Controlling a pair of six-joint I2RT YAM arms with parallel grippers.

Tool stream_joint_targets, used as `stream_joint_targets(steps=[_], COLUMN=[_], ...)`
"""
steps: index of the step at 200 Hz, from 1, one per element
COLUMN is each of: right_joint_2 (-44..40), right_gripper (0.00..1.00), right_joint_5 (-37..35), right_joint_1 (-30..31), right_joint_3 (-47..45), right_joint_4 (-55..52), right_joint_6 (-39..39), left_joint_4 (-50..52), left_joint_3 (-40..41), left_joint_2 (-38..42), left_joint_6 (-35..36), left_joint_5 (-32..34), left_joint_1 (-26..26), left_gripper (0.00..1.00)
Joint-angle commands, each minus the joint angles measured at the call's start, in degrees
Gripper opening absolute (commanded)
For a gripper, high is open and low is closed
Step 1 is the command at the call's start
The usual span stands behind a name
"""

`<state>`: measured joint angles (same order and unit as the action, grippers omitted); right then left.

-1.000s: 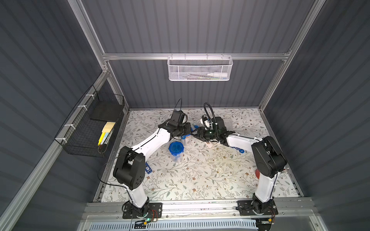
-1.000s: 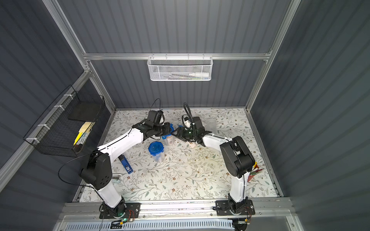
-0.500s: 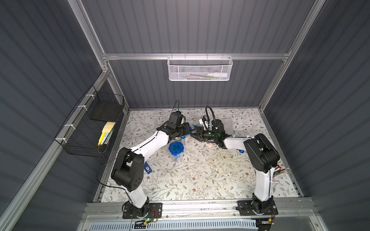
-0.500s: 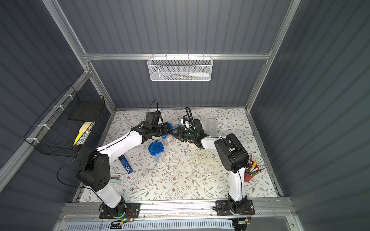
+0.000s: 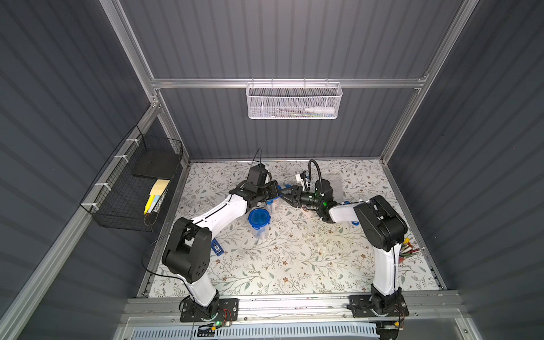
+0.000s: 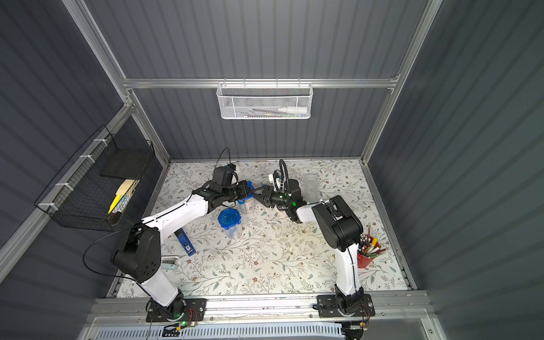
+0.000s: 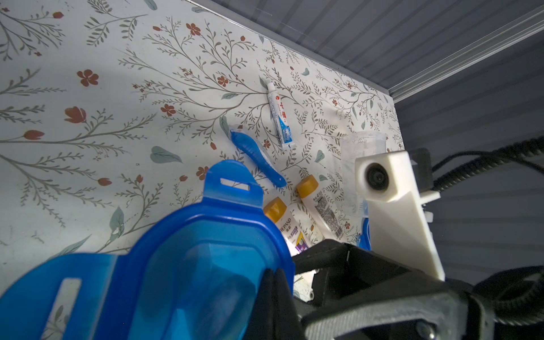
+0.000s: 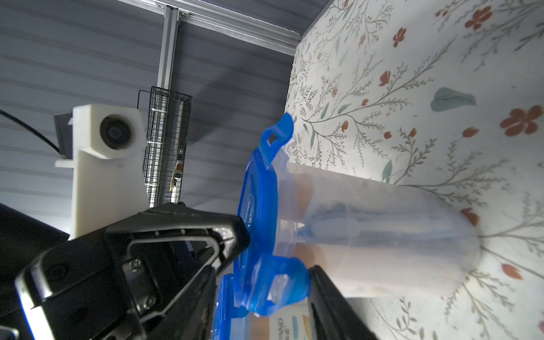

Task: Take out toiletry kits
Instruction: Unfasten the latch on the container.

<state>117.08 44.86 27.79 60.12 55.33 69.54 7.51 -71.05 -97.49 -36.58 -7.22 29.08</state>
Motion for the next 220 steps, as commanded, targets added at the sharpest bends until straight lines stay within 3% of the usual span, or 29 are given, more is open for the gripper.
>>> stream_joint_targets(steps=[1,48,166,187,220], right_joint_2=[-0.6,-1.5,-7.0,-9.0,-12.6], right_gripper=[0.53,0.53,0.53,0.52,0.49], right_joint_5=[1.1,1.0,0.5,0.0,-3.9], right_joint_1=[-0.4,-0.6,-1.6,-1.9,-2.2], right_joint_3=[0.7,-0.2,-2.6,-1.3,7.4], right_joint_4=[10.9,15.7,14.9,4.9,-28.3], right_joint_6=[2.3,5.0,4.5,-0.2,-17.4], left_joint_4=[11.9,11.4,8.6,9.6,13.8], left_joint_3=[3.6,4.2,9.7,7.8,0.8], left_joint_2=[-2.8,-3.6,-2.6,-2.6,-1.6], left_joint_6=[-0.5,-0.8,-2.2,-1.6,0.6], left_joint_5=[1.0,1.2,0.3,-0.9,-2.4], left_joint_1=[-0.7,-1.0,-1.8,-1.8,-1.8], left_gripper=[0.00,0.00,0.00,0.00,0.00])
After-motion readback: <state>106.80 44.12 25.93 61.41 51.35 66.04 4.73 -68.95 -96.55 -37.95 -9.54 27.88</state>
